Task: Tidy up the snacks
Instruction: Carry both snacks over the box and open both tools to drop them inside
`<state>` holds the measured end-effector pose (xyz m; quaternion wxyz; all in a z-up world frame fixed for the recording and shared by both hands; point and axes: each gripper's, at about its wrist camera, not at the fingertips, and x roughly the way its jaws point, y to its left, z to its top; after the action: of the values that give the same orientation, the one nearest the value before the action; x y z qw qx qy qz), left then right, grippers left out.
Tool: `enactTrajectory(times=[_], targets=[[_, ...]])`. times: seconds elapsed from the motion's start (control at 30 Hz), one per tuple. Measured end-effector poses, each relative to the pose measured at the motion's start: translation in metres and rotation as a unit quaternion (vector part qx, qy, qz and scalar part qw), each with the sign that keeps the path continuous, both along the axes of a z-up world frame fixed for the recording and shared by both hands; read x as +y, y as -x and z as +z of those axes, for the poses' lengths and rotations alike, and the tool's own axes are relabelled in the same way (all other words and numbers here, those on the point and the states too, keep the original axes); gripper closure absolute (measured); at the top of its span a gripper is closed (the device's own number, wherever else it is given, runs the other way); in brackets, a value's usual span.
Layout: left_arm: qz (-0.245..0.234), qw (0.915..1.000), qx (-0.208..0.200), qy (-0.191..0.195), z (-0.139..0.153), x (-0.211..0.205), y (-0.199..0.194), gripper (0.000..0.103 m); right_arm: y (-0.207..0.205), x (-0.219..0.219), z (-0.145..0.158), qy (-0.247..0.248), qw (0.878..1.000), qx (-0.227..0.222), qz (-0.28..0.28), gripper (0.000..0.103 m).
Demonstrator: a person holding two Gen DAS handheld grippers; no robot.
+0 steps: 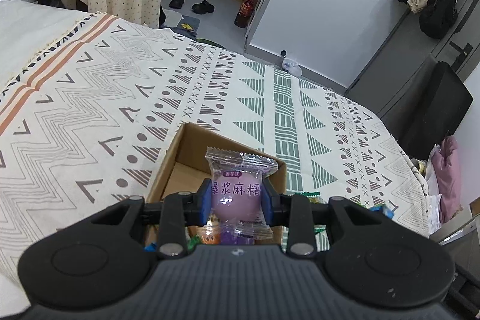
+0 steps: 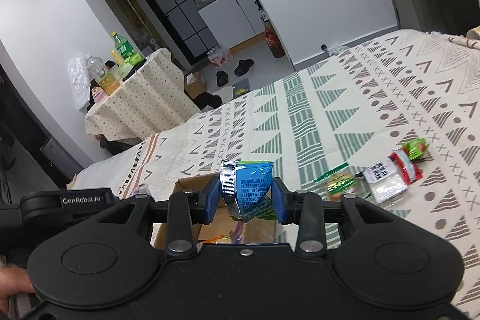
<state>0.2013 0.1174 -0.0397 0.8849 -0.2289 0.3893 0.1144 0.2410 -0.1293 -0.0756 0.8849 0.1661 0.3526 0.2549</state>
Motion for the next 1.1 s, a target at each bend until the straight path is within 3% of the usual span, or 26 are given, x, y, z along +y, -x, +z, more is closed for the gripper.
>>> enactTrajectory(times=[0.3, 0.67, 0.8, 1.03, 1.1], targets=[[0.005, 0.9996, 0.018, 0.022, -0.02, 0.02, -0.015, 0.07, -0.011, 0.029, -0.009, 0.009, 1.0, 0.015, 0.014, 0.067], [0.035, 0.9984, 0.035, 0.027, -0.026, 0.038, -0.013, 0.039, -0.02, 0.062, -0.013, -0.002, 0.999, 0.033, 0.034, 0.066], [0.047, 0.9981, 0.034, 0.019, -0.023, 0.04, -0.005, 0.027, -0.021, 0.067, -0.011, -0.017, 0.998, 0.042, 0.039, 0.054], [0.054, 0.998, 0.029, 0.016, -0.018, 0.034, 0.004, 0.016, -0.013, 0.047, -0.011, -0.005, 0.999, 0.045, 0.019, 0.051], [0.053, 0.998, 0.031, 0.017, -0.017, 0.029, 0.006, 0.016, -0.009, 0.036, -0.011, -0.003, 0.999, 0.044, 0.009, 0.045]])
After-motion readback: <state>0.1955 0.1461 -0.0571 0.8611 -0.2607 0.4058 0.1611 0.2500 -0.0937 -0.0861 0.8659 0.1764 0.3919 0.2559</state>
